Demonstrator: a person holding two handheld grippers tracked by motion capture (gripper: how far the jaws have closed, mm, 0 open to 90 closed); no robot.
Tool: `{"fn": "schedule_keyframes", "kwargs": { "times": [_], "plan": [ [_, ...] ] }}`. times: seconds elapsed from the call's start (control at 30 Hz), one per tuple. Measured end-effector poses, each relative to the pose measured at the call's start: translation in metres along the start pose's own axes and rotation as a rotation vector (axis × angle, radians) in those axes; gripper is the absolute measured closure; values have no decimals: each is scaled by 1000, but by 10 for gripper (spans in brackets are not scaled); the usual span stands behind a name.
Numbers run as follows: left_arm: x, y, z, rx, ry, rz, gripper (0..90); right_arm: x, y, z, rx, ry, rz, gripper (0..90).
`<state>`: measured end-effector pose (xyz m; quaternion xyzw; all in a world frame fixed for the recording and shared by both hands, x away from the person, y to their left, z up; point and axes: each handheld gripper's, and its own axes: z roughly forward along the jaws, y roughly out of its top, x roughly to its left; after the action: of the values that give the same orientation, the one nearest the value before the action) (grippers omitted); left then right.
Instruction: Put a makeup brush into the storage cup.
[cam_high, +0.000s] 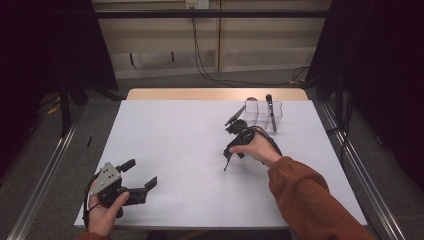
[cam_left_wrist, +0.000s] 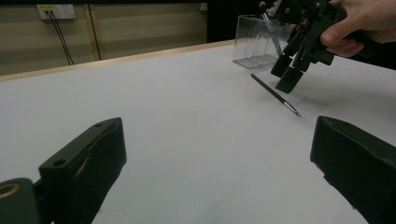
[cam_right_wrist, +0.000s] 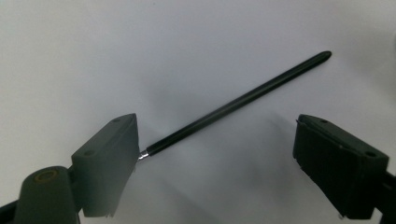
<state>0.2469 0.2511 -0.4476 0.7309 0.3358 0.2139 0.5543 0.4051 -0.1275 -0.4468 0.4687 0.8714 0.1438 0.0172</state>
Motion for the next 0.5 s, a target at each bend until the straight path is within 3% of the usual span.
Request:
{"fn": "schedule_keyframes", "kwargs": {
  "times": [0.3, 0.5],
  "plan": [
    [0, 0, 0, 7, -2, 6, 35, 7, 4, 6, 32, -12, -6, 167],
    [-1, -1, 1, 12, -10, 8, 35, 15, 5, 15, 89, -23, -14, 152]
  ]
}}
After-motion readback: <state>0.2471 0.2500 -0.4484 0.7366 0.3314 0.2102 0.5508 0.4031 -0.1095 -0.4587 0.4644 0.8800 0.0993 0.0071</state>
